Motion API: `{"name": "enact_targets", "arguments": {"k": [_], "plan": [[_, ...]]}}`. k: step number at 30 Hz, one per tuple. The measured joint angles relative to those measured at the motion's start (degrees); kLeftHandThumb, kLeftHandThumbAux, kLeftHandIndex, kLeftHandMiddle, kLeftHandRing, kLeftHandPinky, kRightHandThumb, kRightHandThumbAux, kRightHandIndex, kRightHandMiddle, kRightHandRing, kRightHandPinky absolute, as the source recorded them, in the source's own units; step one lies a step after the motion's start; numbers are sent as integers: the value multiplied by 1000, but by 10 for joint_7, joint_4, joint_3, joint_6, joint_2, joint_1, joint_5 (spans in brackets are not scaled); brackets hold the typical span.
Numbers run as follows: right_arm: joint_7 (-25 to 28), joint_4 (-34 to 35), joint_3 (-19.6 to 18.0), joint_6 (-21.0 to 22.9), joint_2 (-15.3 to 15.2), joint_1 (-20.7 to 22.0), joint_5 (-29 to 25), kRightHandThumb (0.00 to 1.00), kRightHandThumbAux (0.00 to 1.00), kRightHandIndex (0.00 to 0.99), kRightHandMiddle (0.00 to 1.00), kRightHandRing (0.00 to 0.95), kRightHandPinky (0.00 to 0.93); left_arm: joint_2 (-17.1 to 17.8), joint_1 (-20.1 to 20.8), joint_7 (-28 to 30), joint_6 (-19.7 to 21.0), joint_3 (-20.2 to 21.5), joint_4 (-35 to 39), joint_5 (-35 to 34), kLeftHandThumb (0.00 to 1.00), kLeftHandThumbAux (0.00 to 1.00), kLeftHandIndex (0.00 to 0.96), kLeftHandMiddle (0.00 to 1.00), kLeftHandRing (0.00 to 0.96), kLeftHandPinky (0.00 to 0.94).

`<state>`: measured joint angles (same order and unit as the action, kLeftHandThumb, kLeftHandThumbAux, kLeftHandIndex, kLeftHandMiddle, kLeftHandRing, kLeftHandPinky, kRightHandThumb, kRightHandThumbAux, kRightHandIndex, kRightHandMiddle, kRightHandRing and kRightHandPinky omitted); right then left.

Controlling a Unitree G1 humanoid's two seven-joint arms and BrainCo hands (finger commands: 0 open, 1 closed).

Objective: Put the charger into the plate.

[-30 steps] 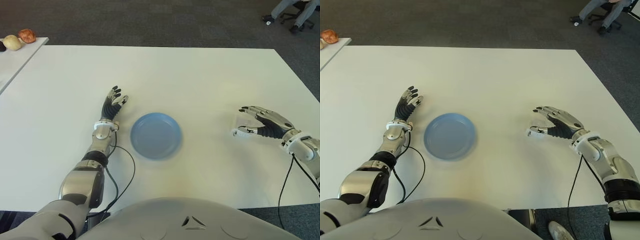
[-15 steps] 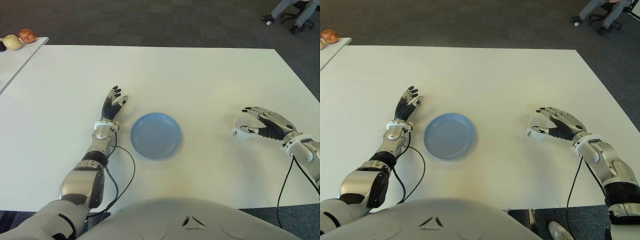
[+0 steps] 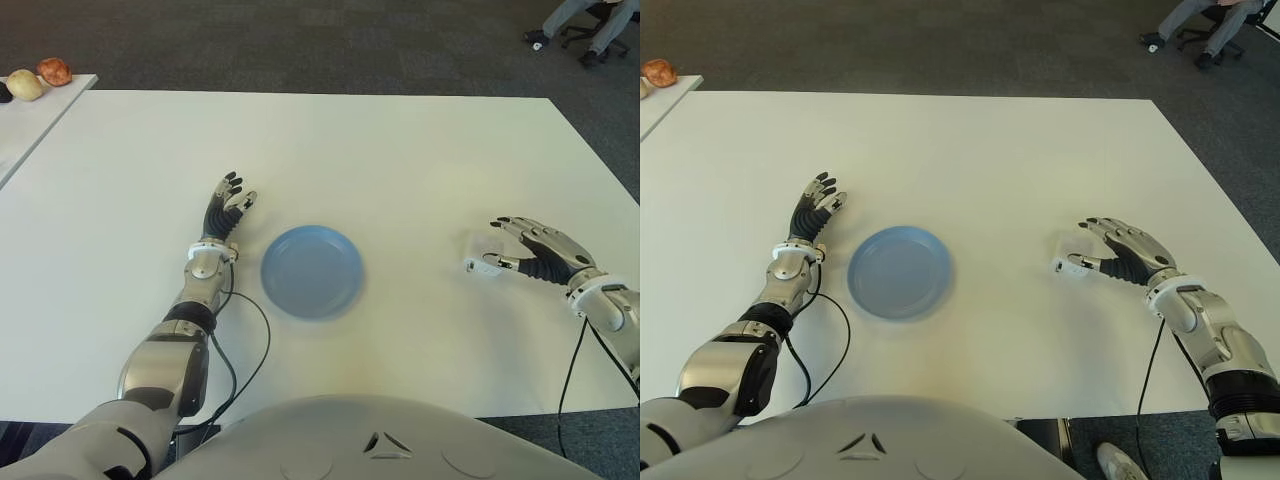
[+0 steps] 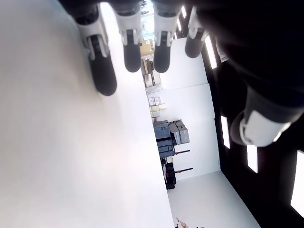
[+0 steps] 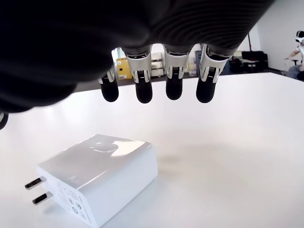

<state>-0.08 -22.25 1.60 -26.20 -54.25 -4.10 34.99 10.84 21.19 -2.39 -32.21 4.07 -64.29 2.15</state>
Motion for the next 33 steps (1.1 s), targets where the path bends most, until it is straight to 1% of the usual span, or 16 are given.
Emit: {"name": "enact_targets", "arguments": {"k": [7, 15, 33], "plan": [[-12, -15, 15, 12, 12, 7, 11, 398, 127, 0, 0, 0, 0, 0, 0, 0, 0, 0, 0, 0, 0, 550, 72, 148, 141, 144], [-50, -84, 48, 14, 37, 45, 31, 390, 121, 0, 0, 0, 0, 0, -1, 3, -1, 0, 2, 0, 0, 553, 71, 150, 143, 147], [-105, -168, 92, -2, 44, 95, 40, 361, 117, 0, 0, 0, 0, 0, -8, 5, -1, 0, 11, -1, 0, 547, 67, 149, 141, 144]]}}
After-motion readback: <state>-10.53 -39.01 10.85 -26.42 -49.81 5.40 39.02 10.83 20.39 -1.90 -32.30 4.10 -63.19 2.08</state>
